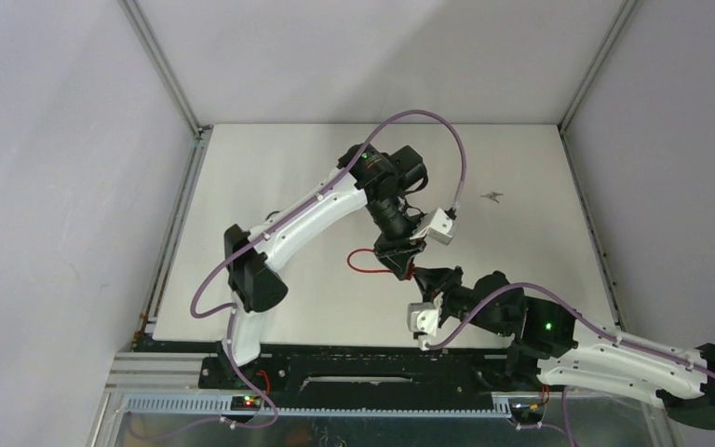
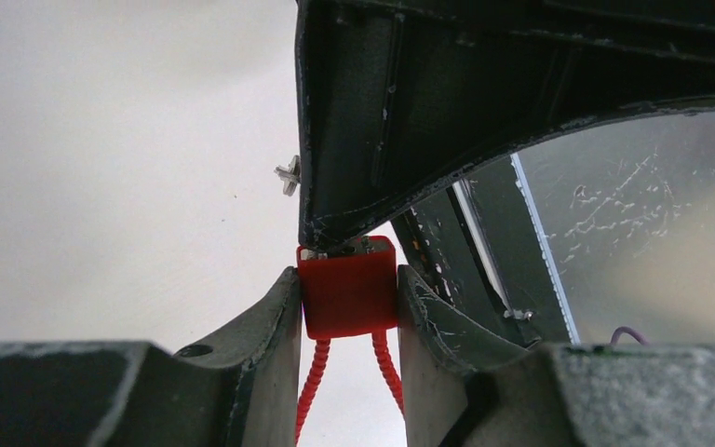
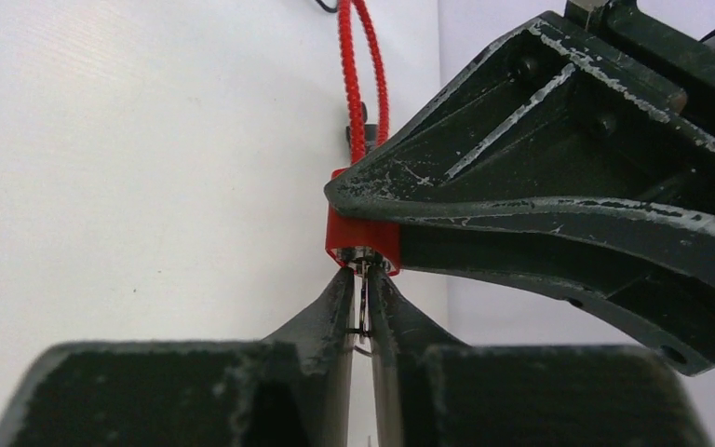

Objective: Unlock with the key

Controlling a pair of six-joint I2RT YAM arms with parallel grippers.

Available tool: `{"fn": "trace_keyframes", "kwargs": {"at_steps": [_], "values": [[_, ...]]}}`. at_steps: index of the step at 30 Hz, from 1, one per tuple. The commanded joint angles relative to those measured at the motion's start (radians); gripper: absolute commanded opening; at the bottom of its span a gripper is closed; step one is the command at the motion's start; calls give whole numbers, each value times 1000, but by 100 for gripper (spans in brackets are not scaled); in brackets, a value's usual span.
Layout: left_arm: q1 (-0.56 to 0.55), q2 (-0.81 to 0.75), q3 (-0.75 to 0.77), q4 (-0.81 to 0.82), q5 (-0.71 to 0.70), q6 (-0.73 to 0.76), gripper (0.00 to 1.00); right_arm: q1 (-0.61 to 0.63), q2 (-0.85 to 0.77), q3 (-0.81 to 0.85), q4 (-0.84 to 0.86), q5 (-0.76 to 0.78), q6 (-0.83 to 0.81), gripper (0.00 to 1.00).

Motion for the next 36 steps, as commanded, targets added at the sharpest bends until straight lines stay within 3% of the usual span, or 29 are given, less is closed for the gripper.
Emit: {"fn": "trace_keyframes", "kwargs": {"at_steps": [1, 13, 20, 29, 36], "values": [[-85, -75, 64, 87, 461, 1, 0, -59, 1, 28, 11, -33, 39, 19], [-23, -45, 42, 105, 431, -7, 0, -94, -74, 56, -67, -70, 89, 50], [6, -29, 7, 86, 410, 30, 0, -118, -102, 103, -109, -85, 121, 59], [68, -18, -63, 163, 324, -20, 0, -194, -141, 183, -218, -225, 182, 62], [77, -23, -83, 185, 308, -50, 0, -220, -141, 201, -249, -273, 190, 56]]}}
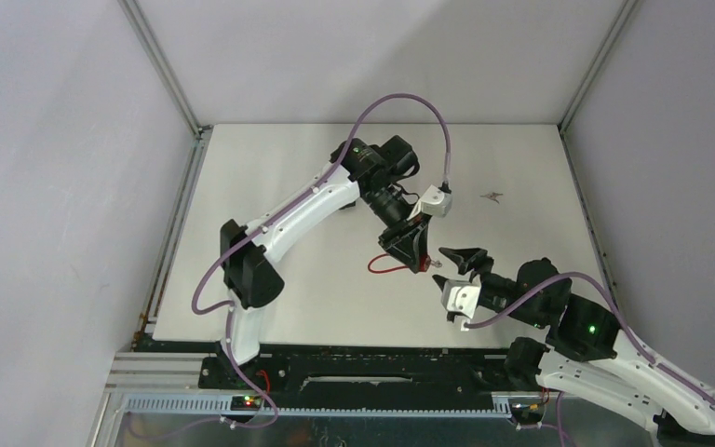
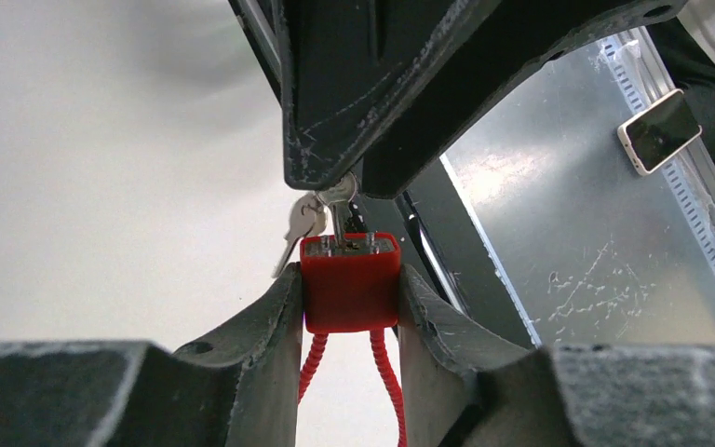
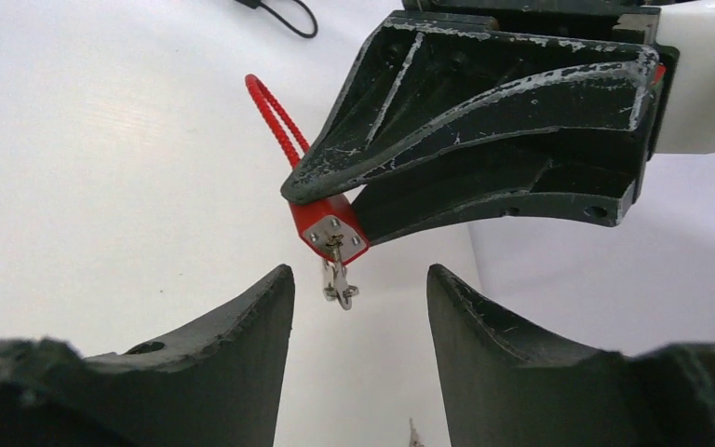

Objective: Unlock with the key

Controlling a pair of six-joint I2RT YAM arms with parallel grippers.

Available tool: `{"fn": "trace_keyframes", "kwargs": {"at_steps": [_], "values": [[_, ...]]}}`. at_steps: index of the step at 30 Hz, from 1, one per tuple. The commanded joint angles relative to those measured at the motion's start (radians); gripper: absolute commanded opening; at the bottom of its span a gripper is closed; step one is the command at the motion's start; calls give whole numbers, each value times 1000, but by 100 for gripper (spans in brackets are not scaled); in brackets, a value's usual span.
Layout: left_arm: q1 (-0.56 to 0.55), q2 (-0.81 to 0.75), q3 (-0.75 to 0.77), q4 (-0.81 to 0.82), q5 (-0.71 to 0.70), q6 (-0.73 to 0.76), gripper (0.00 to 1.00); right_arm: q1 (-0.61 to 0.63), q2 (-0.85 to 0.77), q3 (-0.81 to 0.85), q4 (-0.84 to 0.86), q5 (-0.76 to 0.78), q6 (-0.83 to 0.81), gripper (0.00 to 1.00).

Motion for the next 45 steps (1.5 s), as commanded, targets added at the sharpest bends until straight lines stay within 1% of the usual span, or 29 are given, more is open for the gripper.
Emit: {"fn": "trace_keyframes", "kwargs": {"at_steps": [1, 6, 13, 17, 26, 33, 37, 45], "values": [[0, -19, -25, 34, 16, -31, 0, -14, 3, 40, -31, -57, 23, 55], [-3, -29, -36, 37, 25, -39, 0, -16, 28, 39, -32, -53, 6, 50], [-9, -37, -41, 35, 23, -45, 0, 10, 50, 39, -22, -5, -24, 32], [-10, -40, -41, 37, 23, -51, 0, 16, 59, 38, -24, 10, -36, 28], [-14, -40, -42, 42, 21, -60, 0, 33, 66, 38, -33, 65, -72, 27], [-13, -38, -40, 43, 20, -67, 0, 31, 57, 38, -44, 67, -82, 27], [-12, -38, -41, 45, 19, -70, 0, 32, 55, 38, -46, 67, -84, 24], [-13, -35, -40, 53, 20, -82, 0, 34, 58, 38, -48, 67, -89, 16]]}}
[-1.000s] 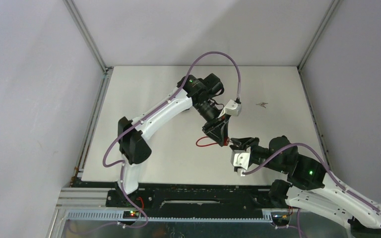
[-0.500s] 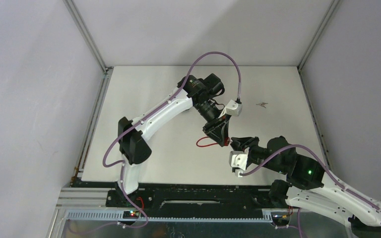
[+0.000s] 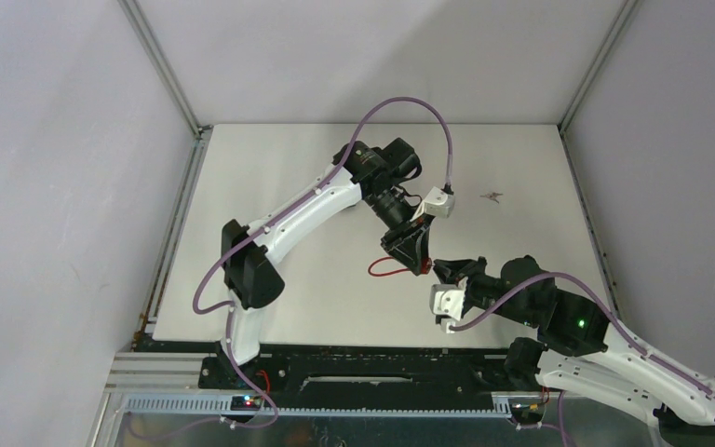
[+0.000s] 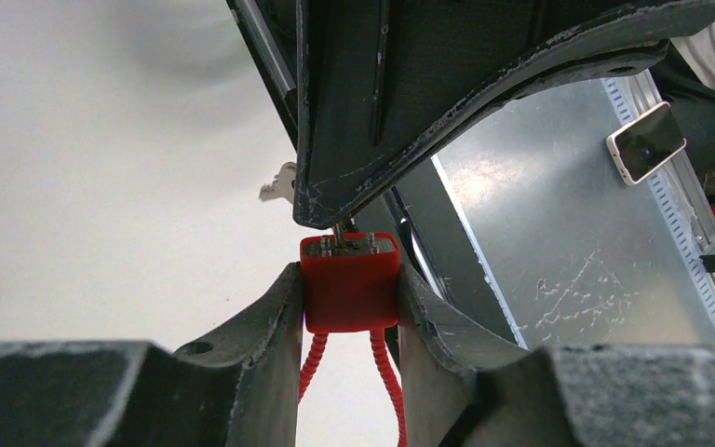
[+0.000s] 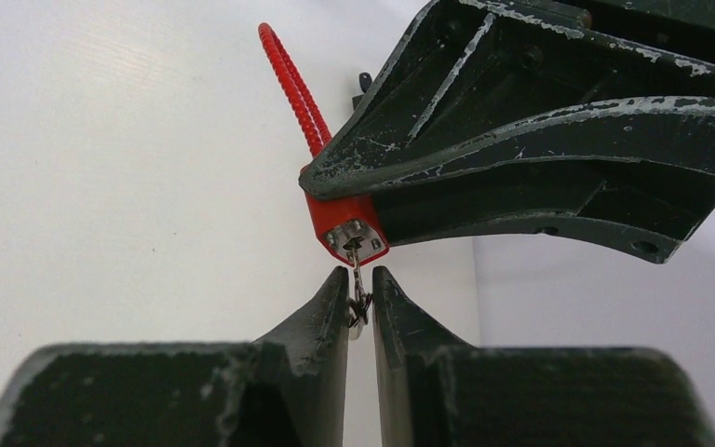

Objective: Unlock with the key

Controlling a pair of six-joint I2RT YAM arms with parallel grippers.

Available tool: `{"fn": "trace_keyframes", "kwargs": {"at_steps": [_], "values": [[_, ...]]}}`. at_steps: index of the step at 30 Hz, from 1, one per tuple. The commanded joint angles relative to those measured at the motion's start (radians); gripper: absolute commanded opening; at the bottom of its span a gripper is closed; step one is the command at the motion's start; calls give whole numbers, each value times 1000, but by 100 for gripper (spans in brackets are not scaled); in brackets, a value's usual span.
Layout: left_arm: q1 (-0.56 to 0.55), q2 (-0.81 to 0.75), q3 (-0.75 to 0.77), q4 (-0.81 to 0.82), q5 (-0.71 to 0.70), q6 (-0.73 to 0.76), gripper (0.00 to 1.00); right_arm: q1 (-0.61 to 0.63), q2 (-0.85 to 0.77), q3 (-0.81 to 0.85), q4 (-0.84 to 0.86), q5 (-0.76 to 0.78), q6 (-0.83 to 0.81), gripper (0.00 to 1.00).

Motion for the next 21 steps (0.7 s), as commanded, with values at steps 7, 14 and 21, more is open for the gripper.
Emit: {"fn": "trace_keyframes", "kwargs": {"at_steps": [7, 14, 21], "values": [[-5, -25, -13, 36, 57, -56, 0, 40, 15, 34, 12, 70, -25, 0], [-19, -29, -20, 43, 103, -71, 0, 87, 41, 35, 34, 121, -47, 0], [-24, -32, -17, 56, 142, -78, 0, 106, 62, 35, 56, 104, -28, 0]]}}
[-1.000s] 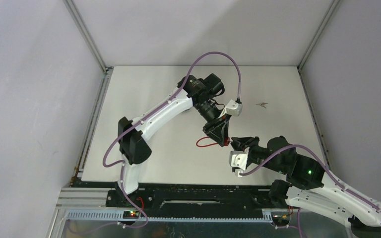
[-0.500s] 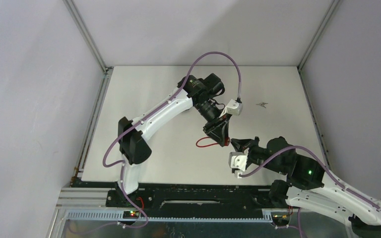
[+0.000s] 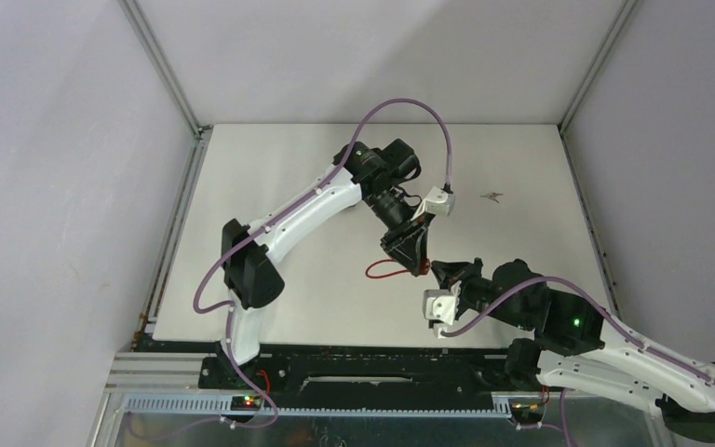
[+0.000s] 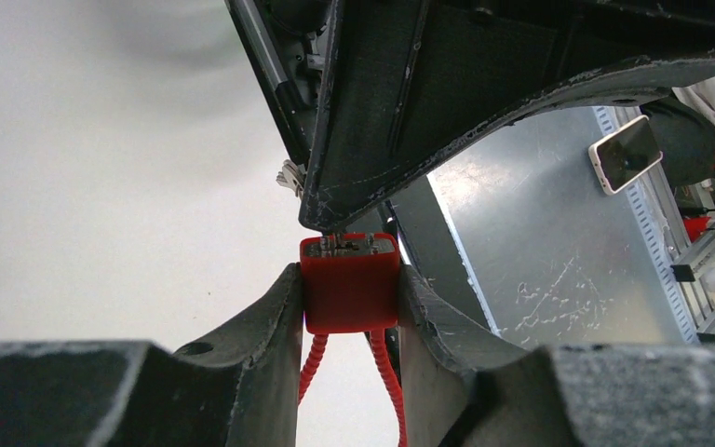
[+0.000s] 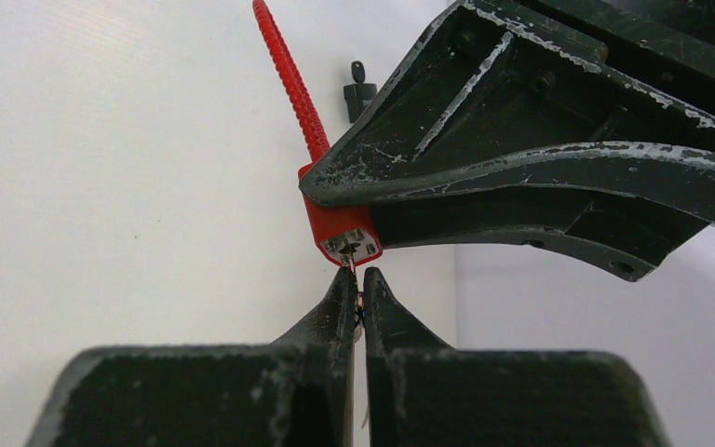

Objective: Unlock with the key

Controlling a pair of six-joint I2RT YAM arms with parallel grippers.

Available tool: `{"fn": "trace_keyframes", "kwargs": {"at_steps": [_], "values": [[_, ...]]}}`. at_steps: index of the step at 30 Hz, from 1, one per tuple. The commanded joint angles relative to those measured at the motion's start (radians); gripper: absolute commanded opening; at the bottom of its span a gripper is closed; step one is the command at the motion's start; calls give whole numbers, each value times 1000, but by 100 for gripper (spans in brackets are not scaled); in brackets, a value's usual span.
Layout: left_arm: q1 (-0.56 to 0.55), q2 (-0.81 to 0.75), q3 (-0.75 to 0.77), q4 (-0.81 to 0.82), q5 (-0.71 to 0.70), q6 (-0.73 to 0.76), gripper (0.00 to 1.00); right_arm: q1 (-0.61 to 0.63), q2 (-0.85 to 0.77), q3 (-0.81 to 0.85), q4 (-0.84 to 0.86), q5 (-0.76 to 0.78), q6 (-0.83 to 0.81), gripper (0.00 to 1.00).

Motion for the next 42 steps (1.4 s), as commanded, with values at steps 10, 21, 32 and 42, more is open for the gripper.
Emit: {"fn": "trace_keyframes", "kwargs": {"at_steps": [10, 21, 32, 42], "values": [[-36, -16, 24, 82, 152, -69, 0, 44, 95, 29, 116, -23, 52, 0], [-52, 2, 86, 55, 204, -60, 0, 72, 164, 6, 226, -2, 112, 0], [-72, -20, 130, -15, 250, -3, 0, 96, 205, -42, 323, 43, 92, 0], [-9, -35, 33, 20, 111, 2, 0, 7, 105, -41, 257, 22, 99, 34]]}}
